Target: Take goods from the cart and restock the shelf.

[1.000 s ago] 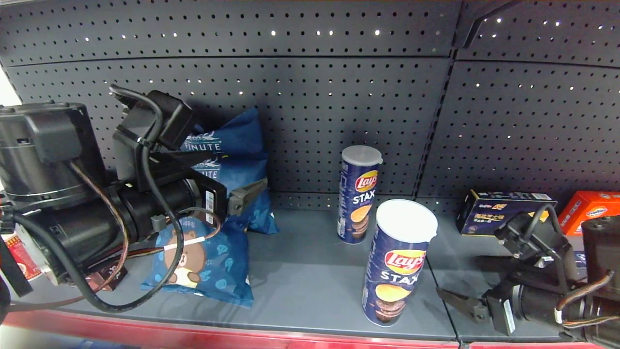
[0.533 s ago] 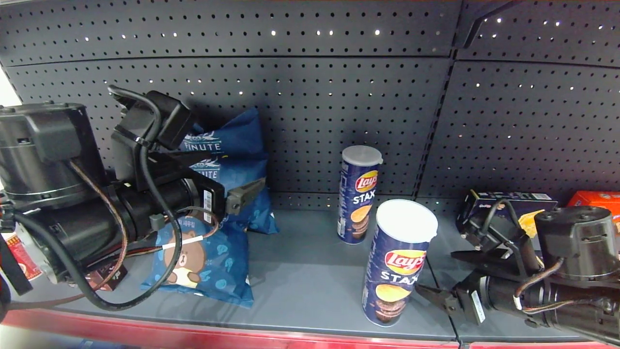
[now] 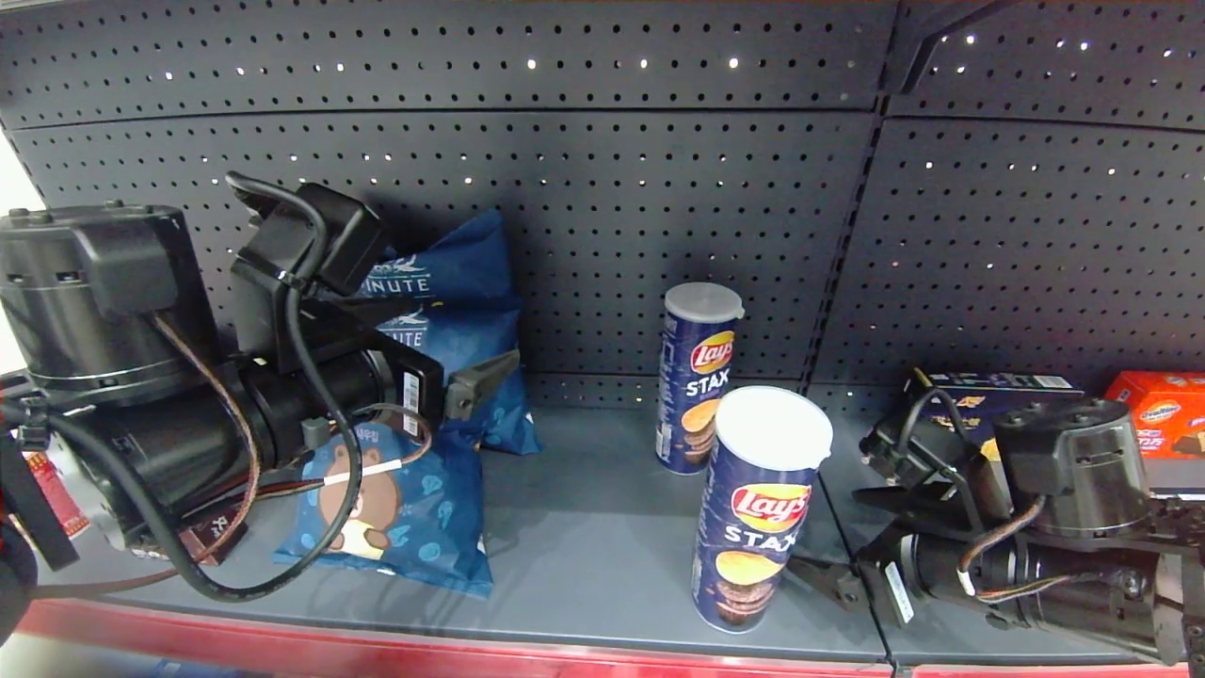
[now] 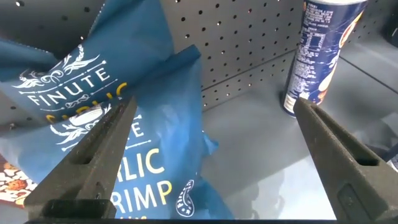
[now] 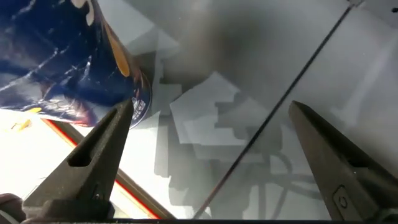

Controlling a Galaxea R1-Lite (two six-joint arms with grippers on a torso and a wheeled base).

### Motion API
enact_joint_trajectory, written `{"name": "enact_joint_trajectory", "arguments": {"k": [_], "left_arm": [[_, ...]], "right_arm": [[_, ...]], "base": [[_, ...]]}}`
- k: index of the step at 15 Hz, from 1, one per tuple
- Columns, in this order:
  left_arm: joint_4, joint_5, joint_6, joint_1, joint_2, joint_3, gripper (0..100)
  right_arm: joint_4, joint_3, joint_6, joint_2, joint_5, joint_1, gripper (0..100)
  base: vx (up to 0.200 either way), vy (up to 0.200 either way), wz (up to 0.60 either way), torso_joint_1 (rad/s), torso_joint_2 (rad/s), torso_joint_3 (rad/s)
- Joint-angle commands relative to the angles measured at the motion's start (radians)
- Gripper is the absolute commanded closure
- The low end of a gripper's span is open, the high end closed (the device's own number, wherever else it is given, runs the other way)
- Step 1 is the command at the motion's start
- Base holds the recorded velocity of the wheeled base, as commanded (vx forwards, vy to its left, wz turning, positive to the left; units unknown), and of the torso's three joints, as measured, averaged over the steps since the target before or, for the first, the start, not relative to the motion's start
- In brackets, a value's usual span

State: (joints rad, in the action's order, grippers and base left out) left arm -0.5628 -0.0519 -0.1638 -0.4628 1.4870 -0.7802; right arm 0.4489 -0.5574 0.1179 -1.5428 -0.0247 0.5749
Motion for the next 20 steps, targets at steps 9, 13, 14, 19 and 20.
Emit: {"name": "enact_joint_trajectory", "arguments": {"k": [9,13,14,19,20], "left_arm": [[-0.035,0.003,0.001,0.0,0.035,0.001,0],[-0.04,0.003,0.0,0.0,0.044,-0.002,0],[-0.04,0.003,0.0,0.0,0.042,-0.001,0],[-0.04,0.003,0.0,0.001,0.042,0.001,0],[-0.04,0.003,0.0,0.001,0.042,0.002,0]], "right_arm": [[0.004,-0.041,0.0,-0.066,0.005,0.016,0],[0.007,-0.041,0.0,-0.074,0.005,0.023,0],[0.007,-0.042,0.0,-0.077,0.005,0.023,0],[0.007,-0.047,0.0,-0.08,0.005,0.033,0],[0.007,-0.044,0.0,-0.079,0.003,0.033,0]], "base": [[0.0,0.0,0.0,0.0,0.0,0.0],[0.0,0.0,0.0,0.0,0.0,0.0],[0.0,0.0,0.0,0.0,0.0,0.0],[0.0,0.0,0.0,0.0,0.0,0.0],[0.0,0.0,0.0,0.0,0.0,0.0]]}}
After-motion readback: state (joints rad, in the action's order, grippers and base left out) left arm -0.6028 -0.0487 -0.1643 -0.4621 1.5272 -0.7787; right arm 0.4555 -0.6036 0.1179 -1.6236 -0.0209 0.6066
